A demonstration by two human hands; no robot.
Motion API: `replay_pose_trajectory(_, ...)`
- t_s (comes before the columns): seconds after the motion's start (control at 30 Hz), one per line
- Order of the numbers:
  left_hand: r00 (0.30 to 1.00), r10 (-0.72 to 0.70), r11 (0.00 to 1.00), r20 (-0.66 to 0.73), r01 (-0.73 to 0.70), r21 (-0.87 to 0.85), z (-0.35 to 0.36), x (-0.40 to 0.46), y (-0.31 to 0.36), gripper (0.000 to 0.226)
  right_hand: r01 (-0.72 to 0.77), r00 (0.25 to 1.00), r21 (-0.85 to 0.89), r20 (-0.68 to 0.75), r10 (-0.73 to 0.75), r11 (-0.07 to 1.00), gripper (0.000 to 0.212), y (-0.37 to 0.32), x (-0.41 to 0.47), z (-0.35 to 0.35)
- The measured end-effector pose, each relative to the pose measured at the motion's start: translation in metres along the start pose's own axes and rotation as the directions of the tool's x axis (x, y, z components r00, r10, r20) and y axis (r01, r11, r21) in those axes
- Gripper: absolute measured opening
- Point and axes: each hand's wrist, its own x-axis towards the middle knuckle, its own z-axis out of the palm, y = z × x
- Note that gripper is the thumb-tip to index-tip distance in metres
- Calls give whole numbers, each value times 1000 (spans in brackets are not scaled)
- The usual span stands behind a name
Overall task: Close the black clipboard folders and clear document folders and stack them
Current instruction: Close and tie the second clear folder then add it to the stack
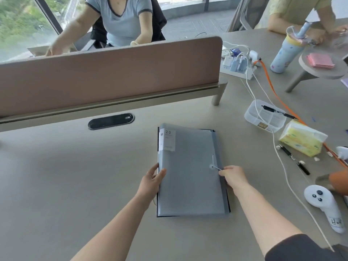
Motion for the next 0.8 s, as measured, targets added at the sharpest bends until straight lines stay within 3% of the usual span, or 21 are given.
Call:
replay_pose_trajectory(0.17, 997, 1, 1000, -79, -3, -22, -50, -12, -5, 49, 43, 994, -32, 101, -39, 999, 46, -20, -12, 51)
replay_pose_trajectory(0.33, 986, 3, 999, -169, -12, -48, -102, -25, -18, 47, 117, 978, -60, 178, -104, 991, 50, -36, -29, 104)
replay_pose_trajectory(0.43, 977, -4, 997, -213, -13, -76, -128, -32, -26, 45, 152, 966, -81, 223, -130, 985, 40, -40, -39, 130)
replay_pose_trajectory(0.5, 971, -11, 995, -240, -12, -96, -144, -36, -30, 44, 183, 955, -131, 257, -145, 974, 12, -45, -51, 146)
replay_pose_trajectory(0.67, 965, -20, 991, -260, -16, -136, -168, -44, -36, 38, 262, 939, -174, 271, -210, 949, 27, -46, -66, 170)
replay_pose_trajectory(0.8, 971, -14, 991, -239, -18, -131, -175, -43, -38, 42, 279, 948, -215, 220, -232, 936, 21, -44, -72, 177)
